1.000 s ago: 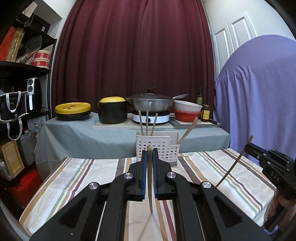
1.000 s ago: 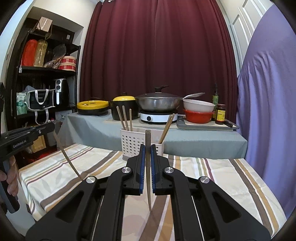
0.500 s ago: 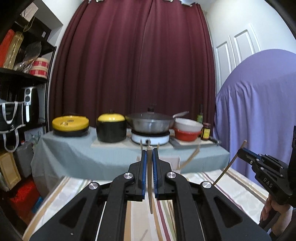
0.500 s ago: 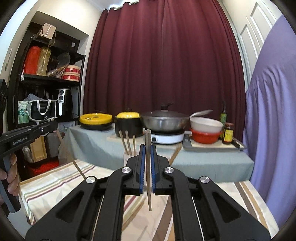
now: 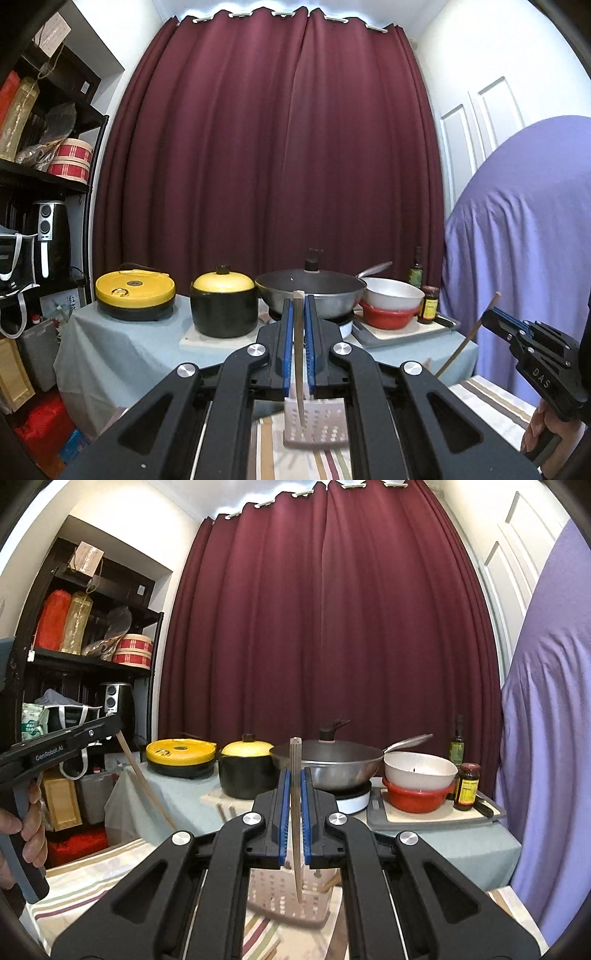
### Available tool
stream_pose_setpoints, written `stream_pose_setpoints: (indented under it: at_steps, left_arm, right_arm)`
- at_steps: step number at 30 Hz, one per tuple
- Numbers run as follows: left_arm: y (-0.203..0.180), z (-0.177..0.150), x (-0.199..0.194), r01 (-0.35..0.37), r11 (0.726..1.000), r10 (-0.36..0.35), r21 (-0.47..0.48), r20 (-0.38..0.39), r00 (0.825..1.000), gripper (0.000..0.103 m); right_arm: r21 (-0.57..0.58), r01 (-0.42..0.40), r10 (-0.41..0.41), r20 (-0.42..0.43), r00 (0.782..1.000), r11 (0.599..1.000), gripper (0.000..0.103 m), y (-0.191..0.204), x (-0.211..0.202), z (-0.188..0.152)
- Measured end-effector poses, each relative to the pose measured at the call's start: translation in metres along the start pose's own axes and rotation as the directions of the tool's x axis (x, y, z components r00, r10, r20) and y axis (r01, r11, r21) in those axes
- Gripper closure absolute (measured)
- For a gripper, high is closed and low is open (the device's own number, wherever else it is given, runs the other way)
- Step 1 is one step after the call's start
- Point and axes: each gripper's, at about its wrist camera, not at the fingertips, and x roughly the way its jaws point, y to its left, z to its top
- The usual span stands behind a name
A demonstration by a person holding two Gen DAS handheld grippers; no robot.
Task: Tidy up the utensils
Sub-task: 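Lift the held chopsticks with both tools and carry them above the white holder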
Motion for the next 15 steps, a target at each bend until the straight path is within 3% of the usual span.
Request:
stream_pose_setpoints:
  at_steps: [15]
  left_arm:
    - [0.009,0.008,0.064,-0.020,1.000,0.020,0.003,0.018,1.000,0.096]
  right_arm:
    - [0.006,0.020,-0.020,-0.001,1.000,1.000,0.097,-0.018,0.070,0.000]
